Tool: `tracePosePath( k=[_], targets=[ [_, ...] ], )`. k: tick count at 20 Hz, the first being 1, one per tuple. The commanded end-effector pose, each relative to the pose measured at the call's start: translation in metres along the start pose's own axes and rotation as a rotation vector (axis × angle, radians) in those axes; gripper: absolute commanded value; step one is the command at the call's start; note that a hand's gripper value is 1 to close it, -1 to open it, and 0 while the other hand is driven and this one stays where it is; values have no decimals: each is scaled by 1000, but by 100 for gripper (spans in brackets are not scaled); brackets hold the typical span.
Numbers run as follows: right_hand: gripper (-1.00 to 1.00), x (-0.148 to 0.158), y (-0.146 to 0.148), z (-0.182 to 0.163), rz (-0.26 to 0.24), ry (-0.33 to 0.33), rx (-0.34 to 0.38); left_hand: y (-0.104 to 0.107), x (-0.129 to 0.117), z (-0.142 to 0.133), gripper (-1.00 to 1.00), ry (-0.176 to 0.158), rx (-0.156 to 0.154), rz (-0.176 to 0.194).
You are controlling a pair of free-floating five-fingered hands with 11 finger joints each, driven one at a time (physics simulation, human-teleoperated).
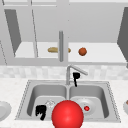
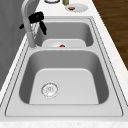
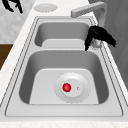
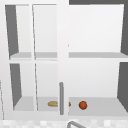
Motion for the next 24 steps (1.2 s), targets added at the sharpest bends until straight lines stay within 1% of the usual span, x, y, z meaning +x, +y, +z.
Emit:
tracePosePath(
  k=[1,2,5,9,10,12,13,16,18,24],
  targets=[
    [100,6,2,-16,86,31,103,0,0,0,0,0,0,0],
    [100,6,2,-19,118,46,101,0,0,0,0,0,0,0],
    [100,8,2,-32,152,93,114,0,0,0,0,0,0,0],
    [100,2,3,-58,141,153,115,0,0,0,0,0,0,0],
    [100,2,3,-62,143,164,131,0,0,0,0,0,0,0],
    [100,-1,3,-63,146,178,196,0,0,0,0,0,0,0],
    [100,-3,3,-65,150,189,214,0,0,0,0,0,0,0],
    [100,-8,1,-64,168,234,247,0,0,0,0,0,0,0],
    [100,-8,1,-64,189,258,262,0,0,0,0,0,0,0],
    [100,-8,2,-67,196,270,315,0,0,0,0,0,0,0]
  ],
)
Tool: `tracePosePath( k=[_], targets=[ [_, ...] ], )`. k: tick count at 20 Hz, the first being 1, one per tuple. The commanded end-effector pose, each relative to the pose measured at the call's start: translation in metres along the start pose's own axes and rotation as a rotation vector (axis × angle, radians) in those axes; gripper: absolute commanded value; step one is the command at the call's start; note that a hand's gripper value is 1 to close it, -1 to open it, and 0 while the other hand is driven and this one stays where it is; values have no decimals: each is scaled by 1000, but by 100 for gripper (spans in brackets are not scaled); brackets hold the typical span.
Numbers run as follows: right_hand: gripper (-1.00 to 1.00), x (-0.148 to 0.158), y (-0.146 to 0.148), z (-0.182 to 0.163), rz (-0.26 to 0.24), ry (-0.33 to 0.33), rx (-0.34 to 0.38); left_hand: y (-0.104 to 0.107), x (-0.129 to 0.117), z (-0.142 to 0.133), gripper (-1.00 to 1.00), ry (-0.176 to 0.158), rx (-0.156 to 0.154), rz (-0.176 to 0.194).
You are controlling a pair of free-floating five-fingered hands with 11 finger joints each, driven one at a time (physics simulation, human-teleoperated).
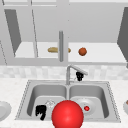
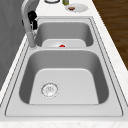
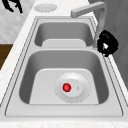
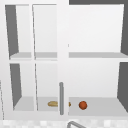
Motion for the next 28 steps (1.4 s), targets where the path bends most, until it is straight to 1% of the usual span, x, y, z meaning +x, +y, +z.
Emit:
tracePosePath(
  k=[1,4,5,8,16,18,21,23,24,26,28],
  targets=[
    [100,20,9,-11,53,57,66,0,0,0,0,0,0,0],
    [100,19,0,2,51,62,93,0,0,0,0,0,0,0],
    [-100,21,-4,5,55,67,98,0,0,0,0,0,0,0],
    [-100,30,-7,11,88,99,148,0,0,0,0,0,0,0],
    [-100,59,-4,12,164,162,203,0,0,0,0,0,0,0],
    [-100,68,-3,11,189,181,219,0,0,0,0,0,0,0],
    [-100,78,-1,2,218,190,254,0,0,0,0,0,0,0],
    [-100,79,4,-6,221,191,278,0,0,0,0,0,0,0],
    [-100,76,9,-10,205,179,279,0,0,0,0,0,0,0],
    [-100,75,19,-19,193,183,272,0,0,0,0,0,0,0],
    [-100,73,27,-27,203,194,289,0,0,0,0,0,0,0]
  ],
)
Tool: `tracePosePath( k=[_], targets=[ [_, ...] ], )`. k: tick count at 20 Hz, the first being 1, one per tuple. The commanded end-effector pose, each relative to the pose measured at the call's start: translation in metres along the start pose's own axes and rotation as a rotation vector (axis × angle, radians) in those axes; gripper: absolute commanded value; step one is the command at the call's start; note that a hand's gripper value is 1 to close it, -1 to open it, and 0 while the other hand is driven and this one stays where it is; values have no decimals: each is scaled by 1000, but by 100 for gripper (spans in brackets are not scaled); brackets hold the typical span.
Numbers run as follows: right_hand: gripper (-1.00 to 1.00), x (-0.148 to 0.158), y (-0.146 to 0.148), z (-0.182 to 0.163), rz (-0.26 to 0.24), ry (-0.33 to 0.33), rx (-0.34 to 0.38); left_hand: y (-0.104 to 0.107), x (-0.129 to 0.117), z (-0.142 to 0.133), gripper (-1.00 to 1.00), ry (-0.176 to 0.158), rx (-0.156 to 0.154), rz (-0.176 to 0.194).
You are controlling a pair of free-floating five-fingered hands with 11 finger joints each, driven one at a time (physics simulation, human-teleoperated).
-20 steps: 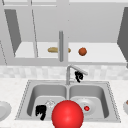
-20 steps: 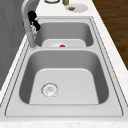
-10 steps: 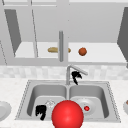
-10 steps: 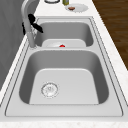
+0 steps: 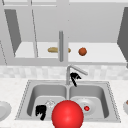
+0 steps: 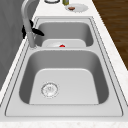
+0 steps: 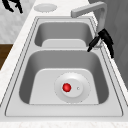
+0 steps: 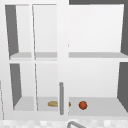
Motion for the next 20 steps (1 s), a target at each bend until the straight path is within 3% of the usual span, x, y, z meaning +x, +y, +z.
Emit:
tracePosePath(
  k=[1,13,20],
  targets=[
    [-100,4,16,-23,21,8,43,0,0,0,0,0,0,0],
    [-100,-2,14,-21,-38,-64,49,0,0,0,0,0,0,0],
    [-100,0,14,-19,-34,-65,54,0,0,0,0,0,0,0]
  ],
)
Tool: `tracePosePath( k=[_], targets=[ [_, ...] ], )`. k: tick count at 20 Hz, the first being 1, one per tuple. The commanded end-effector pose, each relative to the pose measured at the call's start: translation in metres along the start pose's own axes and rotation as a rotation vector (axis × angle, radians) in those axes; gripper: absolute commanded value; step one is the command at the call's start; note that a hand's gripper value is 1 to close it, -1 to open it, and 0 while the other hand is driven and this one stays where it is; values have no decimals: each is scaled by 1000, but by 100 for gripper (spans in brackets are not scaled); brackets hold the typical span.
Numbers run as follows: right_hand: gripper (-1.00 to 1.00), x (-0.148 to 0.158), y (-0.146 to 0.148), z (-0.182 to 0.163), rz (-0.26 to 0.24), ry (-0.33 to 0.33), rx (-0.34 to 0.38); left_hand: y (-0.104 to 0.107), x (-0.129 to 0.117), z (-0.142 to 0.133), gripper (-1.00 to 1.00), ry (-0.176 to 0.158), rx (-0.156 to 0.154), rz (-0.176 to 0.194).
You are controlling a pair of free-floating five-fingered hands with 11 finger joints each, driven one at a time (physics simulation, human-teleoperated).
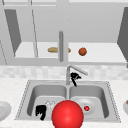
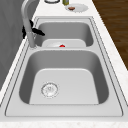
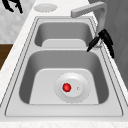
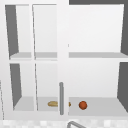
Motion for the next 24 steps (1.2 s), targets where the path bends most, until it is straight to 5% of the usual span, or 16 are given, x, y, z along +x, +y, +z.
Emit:
tracePosePath(
  k=[1,4,9,15,24],
  targets=[
    [-100,5,14,-15,-15,-32,27,0,0,0,0,0,0,0],
    [-100,5,7,-7,25,-4,57,0,0,0,0,0,0,0],
    [-100,-16,-13,12,-6,6,-2,0,0,0,0,0,0,0],
    [-100,-41,-30,31,-29,-38,17,0,0,0,0,0,0,0],
    [-100,-93,-13,27,-71,-87,-9,0,0,0,0,0,0,0]
  ],
)
